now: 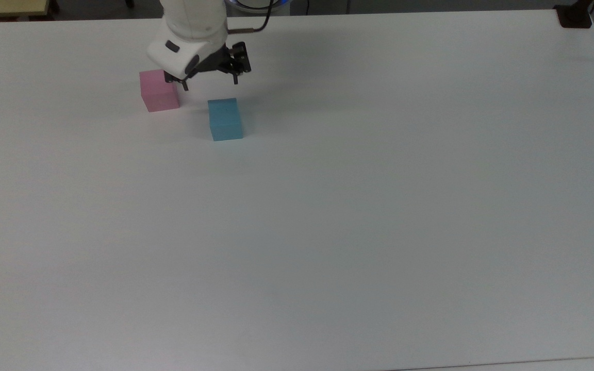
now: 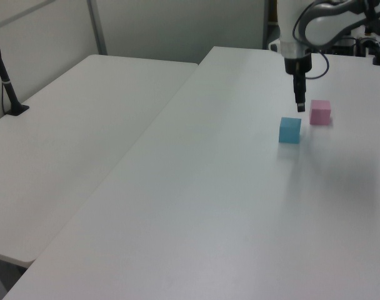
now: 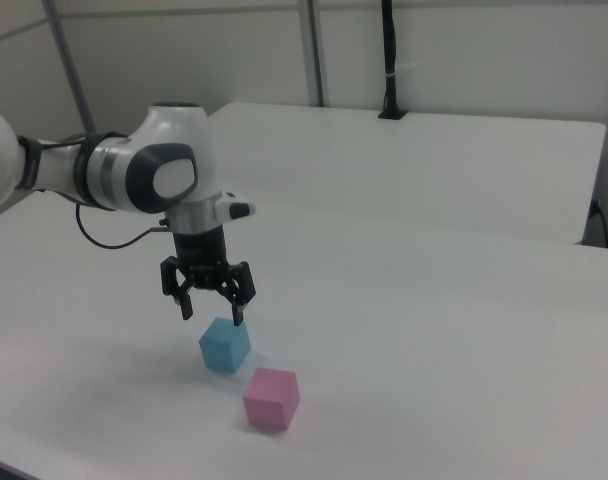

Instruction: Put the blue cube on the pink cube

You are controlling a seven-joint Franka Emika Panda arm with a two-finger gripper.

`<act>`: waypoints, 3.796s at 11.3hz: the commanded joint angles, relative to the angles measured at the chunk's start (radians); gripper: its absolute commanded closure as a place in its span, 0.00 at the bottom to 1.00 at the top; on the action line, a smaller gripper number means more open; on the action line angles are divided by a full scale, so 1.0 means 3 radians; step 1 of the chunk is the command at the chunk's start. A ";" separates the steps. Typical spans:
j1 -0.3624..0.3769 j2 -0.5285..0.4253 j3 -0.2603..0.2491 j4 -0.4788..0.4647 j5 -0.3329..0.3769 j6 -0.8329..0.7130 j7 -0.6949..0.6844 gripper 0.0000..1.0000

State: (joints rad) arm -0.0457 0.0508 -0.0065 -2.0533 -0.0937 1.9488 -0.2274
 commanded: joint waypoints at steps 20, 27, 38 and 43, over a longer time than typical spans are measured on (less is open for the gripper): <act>-0.0527 -0.0175 0.0037 -0.0012 -0.0346 -0.0314 -0.0459 0.52; -0.0696 -0.0164 0.0027 -0.0125 -0.0490 -0.0278 -0.0520 0.39; -0.0651 -0.0496 -0.0081 0.0329 -0.0333 -0.0936 -0.0434 0.00; -0.0478 -0.0507 -0.0126 0.1039 0.0358 -0.1198 0.0388 0.00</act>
State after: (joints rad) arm -0.2506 -0.1114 -0.0252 -1.8288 -0.0344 1.6241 -0.2447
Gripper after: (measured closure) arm 0.000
